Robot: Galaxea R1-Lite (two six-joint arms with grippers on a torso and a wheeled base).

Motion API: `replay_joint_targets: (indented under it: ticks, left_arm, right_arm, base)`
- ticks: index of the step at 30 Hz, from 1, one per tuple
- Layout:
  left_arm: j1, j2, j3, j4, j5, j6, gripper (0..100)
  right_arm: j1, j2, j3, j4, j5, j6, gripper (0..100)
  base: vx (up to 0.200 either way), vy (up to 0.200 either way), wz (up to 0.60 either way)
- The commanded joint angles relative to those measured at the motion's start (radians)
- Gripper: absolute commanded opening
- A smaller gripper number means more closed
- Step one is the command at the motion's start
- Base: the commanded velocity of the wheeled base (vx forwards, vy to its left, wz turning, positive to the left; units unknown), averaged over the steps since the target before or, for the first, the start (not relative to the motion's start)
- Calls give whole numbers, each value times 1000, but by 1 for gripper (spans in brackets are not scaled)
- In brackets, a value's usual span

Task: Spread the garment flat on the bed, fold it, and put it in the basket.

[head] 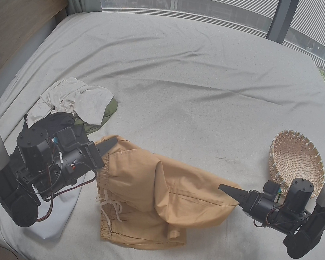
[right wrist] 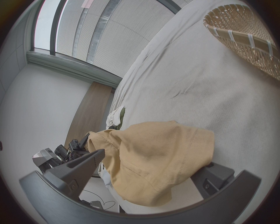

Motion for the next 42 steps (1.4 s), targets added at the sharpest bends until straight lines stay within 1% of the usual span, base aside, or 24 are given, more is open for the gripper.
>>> replay_joint_targets:
  ticks: [1, 6, 13, 15, 17, 19, 26, 35, 39, 40, 42]
  left_arm:
    - [0, 13, -20, 0, 0, -1, 0]
    - [7, 34, -45, 0, 0, -2, 0]
    - [14, 53, -86, 0, 2, -2, 0]
    - [14, 54, -91, 0, 2, -2, 0]
    - [14, 53, -89, 0, 3, -2, 0]
    - [14, 50, -87, 0, 8, -2, 0]
    - [13, 45, -83, 0, 11, -2, 0]
    - [14, 51, -86, 0, 11, -2, 0]
    - [14, 54, -92, 0, 11, -2, 0]
    - [14, 57, -98, 0, 11, -2, 0]
    - [16, 62, -100, 0, 11, -2, 0]
  right_arm:
    - [35, 9, 3, 0, 3, 1, 100]
    - [52, 1, 18, 0, 5, 2, 100]
    - [47, -54, 63, 0, 8, -1, 100]
    - [27, -48, 69, -2, 8, -53, 100]
    - [1, -13, 61, 0, 3, -128, 100]
    - [-12, 23, 52, -2, 3, -165, 100]
    - [-12, 41, 2, -2, 2, -163, 100]
    - [29, -6, 18, -3, 12, -156, 100]
    - [47, -39, 37, -3, 28, -142, 100]
    - [58, -78, 52, -3, 46, -142, 100]
    - [60, -109, 60, -2, 57, -139, 100]
  base:
    - [0, 0, 0]
    - [0, 0, 0]
    - [0, 0, 0]
    - [0, 0, 0]
    - [0, 0, 0]
    - [0, 0, 0]
    - [0, 0, 0]
    - [0, 0, 0]
    - [0, 0, 0]
    - [0, 0, 0]
    - [0, 0, 0]
